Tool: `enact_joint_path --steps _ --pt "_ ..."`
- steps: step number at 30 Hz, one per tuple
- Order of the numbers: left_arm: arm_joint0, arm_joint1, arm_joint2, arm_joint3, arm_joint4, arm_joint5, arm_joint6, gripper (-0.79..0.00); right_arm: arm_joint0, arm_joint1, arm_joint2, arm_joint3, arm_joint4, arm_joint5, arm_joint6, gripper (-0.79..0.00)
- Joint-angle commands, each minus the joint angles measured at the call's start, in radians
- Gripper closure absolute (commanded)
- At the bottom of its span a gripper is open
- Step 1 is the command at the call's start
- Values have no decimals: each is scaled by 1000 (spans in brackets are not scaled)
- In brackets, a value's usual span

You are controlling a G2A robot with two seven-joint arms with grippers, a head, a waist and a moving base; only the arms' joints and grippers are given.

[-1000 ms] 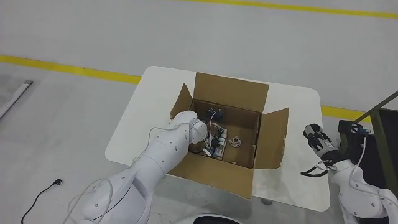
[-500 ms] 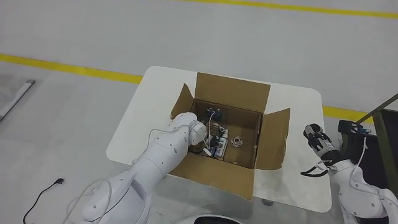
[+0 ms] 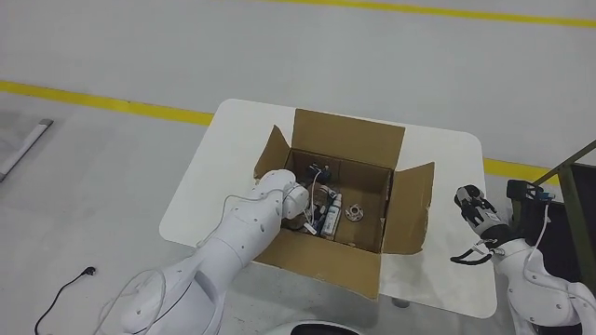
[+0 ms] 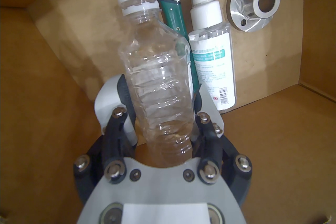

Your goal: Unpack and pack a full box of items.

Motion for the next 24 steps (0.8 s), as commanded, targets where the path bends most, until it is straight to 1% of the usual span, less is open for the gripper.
enact_joint_path --steps 1,3,4,6,7,10,13,15,16,17,18,19,20,22,23,24 --pt "5 -1 1 1 7 1 -7 -536 0 0 0 0 0 0 0 0" --pt "8 -3 -2 4 8 2 -10 -616 0 0 0 0 0 0 0 0" --pt "9 -4 -1 5 11 0 -14 -674 0 0 0 0 0 0 0 0" --pt "11 -6 -1 6 14 -4 -18 -665 0 0 0 0 0 0 0 0" --pt "11 -7 -2 7 15 -6 -21 -674 0 0 0 0 0 0 0 0" --pt "10 -10 -5 9 16 -8 -27 -650 0 0 0 0 0 0 0 0" --pt "7 -13 -8 12 20 -7 -29 -665 0 0 0 0 0 0 0 0" --pt "6 -15 -8 20 26 -3 -30 -628 1 0 -2 0 0 0 -7 -15" --pt "7 -16 -8 22 28 -3 -30 -588 2 -1 -3 -1 4 -1 -6 -86" --pt "6 -17 -9 24 30 -3 -29 -505 4 0 -3 -1 11 -1 0 -154" --pt "6 -19 -10 26 31 -4 -27 -339 5 0 -1 -3 24 3 11 -237" --pt "6 -20 -10 28 34 -5 -25 -129 7 0 3 -6 39 8 23 -296" --pt "6 -20 -10 31 37 -6 -23 -9 10 0 7 -9 63 14 37 -339" --pt "6 -22 -13 36 39 -9 -17 0 14 1 17 -17 97 24 71 -582" --pt "7 -22 -14 38 40 -9 -16 0 17 1 22 -21 119 27 88 -662" --pt "6 -23 -16 39 40 -9 -12 0 20 2 26 -24 145 33 107 -763"
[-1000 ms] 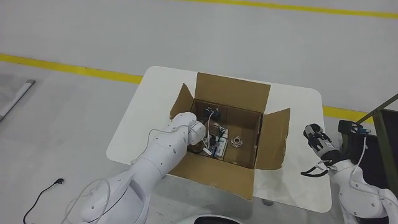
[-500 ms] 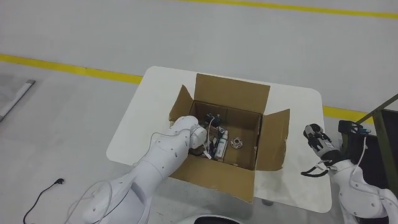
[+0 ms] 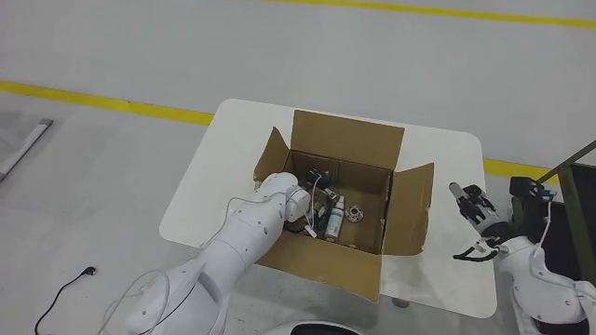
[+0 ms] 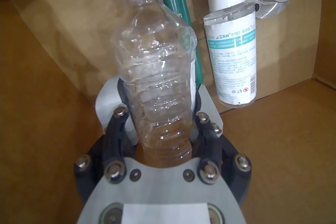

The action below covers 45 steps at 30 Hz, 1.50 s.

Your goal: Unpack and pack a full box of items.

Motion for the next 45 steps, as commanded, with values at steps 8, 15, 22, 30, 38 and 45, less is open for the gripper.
enact_joint_path --steps 8,15,22,30,38,45 --pt "-6 3 -26 -20 -2 0 9 0 28 7 23 -29 226 55 210 -785" --pt "-9 20 -61 -83 -3 6 -7 0 33 13 -29 -36 241 101 299 -785" --pt "-3 50 -111 -183 8 24 -42 0 40 24 -75 -28 106 107 330 -209" --pt "29 92 -179 -340 34 49 -92 0 39 26 -109 8 7 72 221 0" --pt "80 126 -246 -475 43 49 -136 0 39 26 -109 8 7 72 221 0" --pt "107 144 -276 -537 71 48 -171 0 42 26 -112 7 -3 68 215 0"
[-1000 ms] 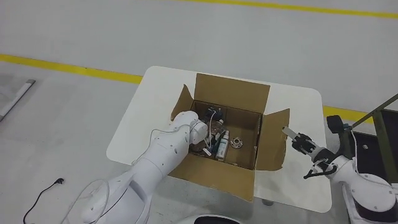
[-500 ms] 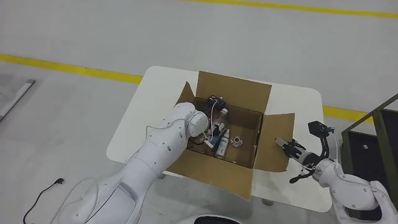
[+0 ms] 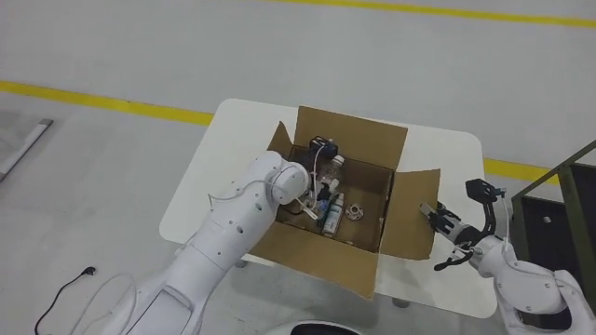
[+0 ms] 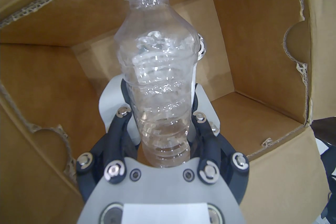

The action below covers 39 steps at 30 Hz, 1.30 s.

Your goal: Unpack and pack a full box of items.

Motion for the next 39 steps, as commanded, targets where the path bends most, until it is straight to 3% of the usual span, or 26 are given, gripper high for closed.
enact_joint_path --steps 1,7,16,33,39 --pt "5 4 -8 -14 1 -5 -11 0 8 3 1 -2 -16 -5 13 0" --pt "9 18 -48 -72 11 2 -30 0 79 16 60 12 8 22 118 0" --pt "17 46 -132 -208 -14 -14 -122 0 150 41 119 58 -23 -36 245 0" --pt "72 112 -305 -564 151 84 -327 0 150 55 133 72 -28 -23 195 0" --pt "128 139 -388 -626 258 105 -393 0 130 58 147 57 -31 -6 165 0"
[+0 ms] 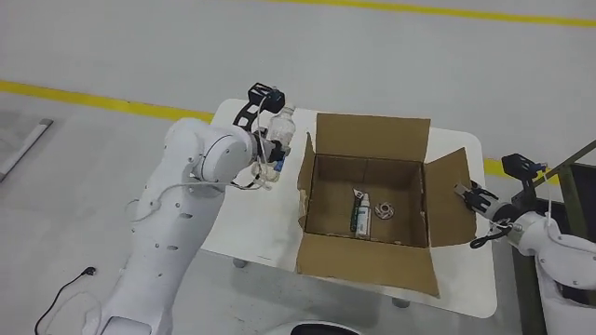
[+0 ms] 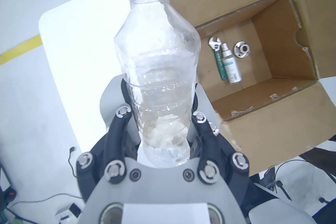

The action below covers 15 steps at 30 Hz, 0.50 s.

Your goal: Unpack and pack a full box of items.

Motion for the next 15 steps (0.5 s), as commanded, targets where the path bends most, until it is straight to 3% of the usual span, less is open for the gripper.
enact_joint_path --steps 1,15 --pt "23 8 -15 -7 42 4 -19 0 -5 1 7 -8 -7 8 -19 0" --pt "200 24 -20 131 51 47 30 0 -48 7 29 -9 26 -5 -31 0"
